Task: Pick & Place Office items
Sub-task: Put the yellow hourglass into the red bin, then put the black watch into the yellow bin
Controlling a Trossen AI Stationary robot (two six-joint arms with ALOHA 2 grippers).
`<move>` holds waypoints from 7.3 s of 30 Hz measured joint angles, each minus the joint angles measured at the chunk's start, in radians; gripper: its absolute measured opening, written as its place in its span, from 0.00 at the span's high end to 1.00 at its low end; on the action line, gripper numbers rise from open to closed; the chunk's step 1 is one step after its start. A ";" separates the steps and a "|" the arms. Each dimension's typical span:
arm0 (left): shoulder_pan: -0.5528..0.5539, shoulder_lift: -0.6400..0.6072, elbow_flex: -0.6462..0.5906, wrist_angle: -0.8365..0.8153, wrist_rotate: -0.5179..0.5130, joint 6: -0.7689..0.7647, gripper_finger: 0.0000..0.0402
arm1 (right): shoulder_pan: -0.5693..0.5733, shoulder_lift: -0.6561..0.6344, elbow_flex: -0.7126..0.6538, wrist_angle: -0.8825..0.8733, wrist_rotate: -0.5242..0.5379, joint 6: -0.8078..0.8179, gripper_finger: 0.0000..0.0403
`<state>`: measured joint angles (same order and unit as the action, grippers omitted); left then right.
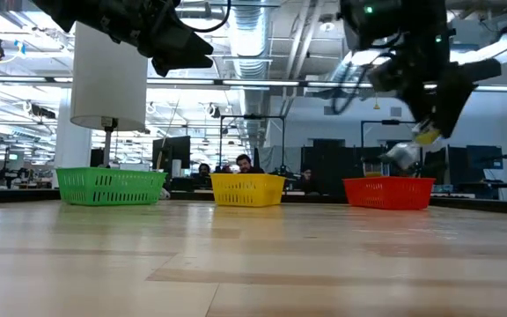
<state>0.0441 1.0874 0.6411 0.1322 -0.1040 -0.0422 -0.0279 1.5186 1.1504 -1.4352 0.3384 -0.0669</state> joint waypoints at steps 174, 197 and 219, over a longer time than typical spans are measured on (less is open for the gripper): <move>-0.037 0.000 -0.028 0.003 0.004 -0.018 0.56 | 0.635 0.358 -0.071 1.011 -0.291 0.615 0.96; -0.037 0.000 -0.028 0.004 0.004 -0.019 0.56 | 0.601 0.353 0.262 0.309 0.225 0.616 0.97; -0.037 0.000 -0.028 0.006 0.003 -0.019 0.56 | 0.418 0.190 0.074 -0.031 0.553 0.851 0.98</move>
<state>0.0069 1.0870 0.6132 0.1379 -0.1005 -0.0608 0.3900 1.7084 1.2246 -1.4658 0.8916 0.7839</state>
